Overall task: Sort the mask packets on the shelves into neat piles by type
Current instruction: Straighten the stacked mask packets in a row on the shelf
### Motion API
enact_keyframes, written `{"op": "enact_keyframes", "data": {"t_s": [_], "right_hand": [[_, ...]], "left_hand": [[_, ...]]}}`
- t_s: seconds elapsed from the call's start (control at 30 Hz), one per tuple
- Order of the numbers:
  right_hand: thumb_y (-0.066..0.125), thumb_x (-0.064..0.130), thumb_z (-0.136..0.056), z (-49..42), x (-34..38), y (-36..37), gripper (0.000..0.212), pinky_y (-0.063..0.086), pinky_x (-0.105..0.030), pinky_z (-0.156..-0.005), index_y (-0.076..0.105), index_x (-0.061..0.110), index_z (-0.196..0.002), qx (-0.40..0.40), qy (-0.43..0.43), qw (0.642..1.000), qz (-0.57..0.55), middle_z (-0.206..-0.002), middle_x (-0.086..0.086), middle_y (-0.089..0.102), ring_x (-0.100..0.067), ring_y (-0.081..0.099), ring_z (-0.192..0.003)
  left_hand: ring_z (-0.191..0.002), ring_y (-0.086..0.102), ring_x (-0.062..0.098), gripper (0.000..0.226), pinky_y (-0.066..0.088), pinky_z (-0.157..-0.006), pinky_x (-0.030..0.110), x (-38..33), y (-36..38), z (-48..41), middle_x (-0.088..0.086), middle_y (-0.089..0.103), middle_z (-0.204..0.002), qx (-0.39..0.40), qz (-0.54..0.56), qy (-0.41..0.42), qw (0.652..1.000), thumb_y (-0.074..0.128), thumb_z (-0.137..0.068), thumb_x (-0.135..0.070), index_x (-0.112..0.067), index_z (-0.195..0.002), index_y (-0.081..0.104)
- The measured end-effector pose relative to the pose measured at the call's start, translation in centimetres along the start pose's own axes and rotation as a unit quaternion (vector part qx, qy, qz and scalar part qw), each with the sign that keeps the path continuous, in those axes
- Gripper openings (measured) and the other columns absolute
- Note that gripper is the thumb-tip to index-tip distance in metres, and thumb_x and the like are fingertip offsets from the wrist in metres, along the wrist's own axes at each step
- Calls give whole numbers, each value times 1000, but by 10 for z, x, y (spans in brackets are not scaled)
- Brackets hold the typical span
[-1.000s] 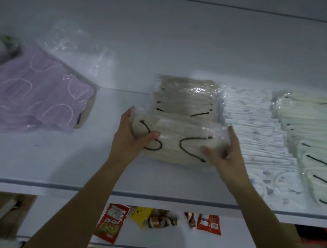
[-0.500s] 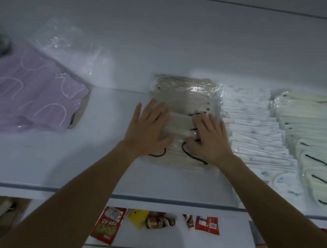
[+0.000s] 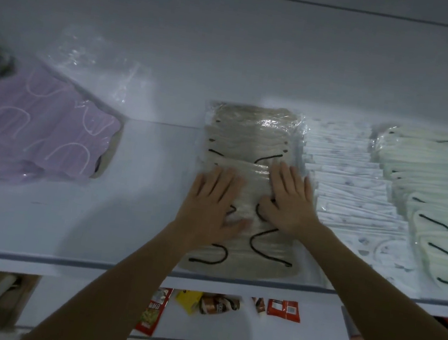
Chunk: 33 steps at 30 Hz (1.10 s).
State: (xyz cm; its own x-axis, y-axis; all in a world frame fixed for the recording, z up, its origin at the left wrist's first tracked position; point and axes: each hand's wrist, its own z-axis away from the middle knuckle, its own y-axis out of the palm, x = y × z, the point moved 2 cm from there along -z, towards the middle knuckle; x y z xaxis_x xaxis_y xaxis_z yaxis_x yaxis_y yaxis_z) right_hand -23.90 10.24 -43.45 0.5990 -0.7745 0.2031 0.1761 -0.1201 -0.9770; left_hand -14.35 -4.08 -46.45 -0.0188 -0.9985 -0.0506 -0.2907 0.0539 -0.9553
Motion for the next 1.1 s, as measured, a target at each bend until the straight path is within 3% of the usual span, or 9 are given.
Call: {"op": "enact_keyframes", "data": {"t_s": [0.17,0.33,0.47,0.6,0.67,0.73,0.83,1.0,1.1], "right_hand": [[11,61,-76,2,0,0,84,-11,-38,-114,-1,23,-150,59,-10,998,21,-157,-1,-13,-20,-13,-144],[38,32,-97,-39,-5,-29,50,22,-38,-110,28,21,-145,30,3,998,-53,-144,-7,41,-25,35,-133],[47,37,-92,-50,-4,-32,43,21,-37,-107,44,27,-134,95,40,995,-15,-135,-6,49,-29,31,-132],[49,38,-90,-55,-3,-33,18,33,-38,-97,61,28,-97,145,28,989,-18,-111,-5,57,-30,47,-117],[52,38,-87,-59,-4,-33,18,38,-36,-86,51,29,-72,148,9,989,-31,-96,-2,53,-26,54,-101],[51,39,-88,-60,-4,-36,12,33,-36,-89,56,28,-87,162,6,987,-21,-99,-1,54,-20,50,-100],[51,38,-90,-62,-1,-39,39,26,-38,-103,49,26,-128,171,11,985,-22,-126,2,55,-23,44,-122],[57,8,-87,-62,3,-48,33,35,-31,-101,53,17,-119,76,-46,985,-145,-122,5,55,-15,51,-116],[56,14,-88,-66,1,-54,44,27,-33,-105,48,19,-132,2,-74,997,-37,-131,-1,53,-20,47,-123]], "left_hand": [[-135,33,35,79,23,-108,51,-1,18,18,19,38,-145,-53,-3,25,998,24,-90,-67,-6,-138,39],[-136,32,35,80,21,-109,52,-2,15,17,19,37,-146,-50,-5,27,998,25,-90,-66,-4,-138,40],[-136,30,29,68,23,-110,46,-7,11,14,16,41,-144,-81,-15,86,993,36,-90,-54,-6,-138,41],[-134,35,31,60,28,-108,46,-11,13,14,15,42,-144,-94,-6,94,991,35,-91,-51,-16,-140,36],[-132,40,33,58,33,-106,48,-11,14,15,14,44,-142,-89,-10,86,992,33,-92,-51,-17,-139,37],[-131,42,33,56,35,-104,49,-11,14,15,15,45,-142,-89,-11,83,993,27,-95,-50,-16,-138,38],[-131,42,33,56,36,-104,49,-11,15,15,15,44,-142,-91,-17,82,992,23,-96,-51,-16,-138,37],[-130,42,34,58,36,-103,50,-8,13,11,16,44,-142,-109,-25,71,991,37,-90,-50,-16,-137,39],[-128,44,33,57,40,-99,50,1,12,-5,16,47,-139,-90,-20,63,994,39,-86,-49,-15,-131,42]]}}
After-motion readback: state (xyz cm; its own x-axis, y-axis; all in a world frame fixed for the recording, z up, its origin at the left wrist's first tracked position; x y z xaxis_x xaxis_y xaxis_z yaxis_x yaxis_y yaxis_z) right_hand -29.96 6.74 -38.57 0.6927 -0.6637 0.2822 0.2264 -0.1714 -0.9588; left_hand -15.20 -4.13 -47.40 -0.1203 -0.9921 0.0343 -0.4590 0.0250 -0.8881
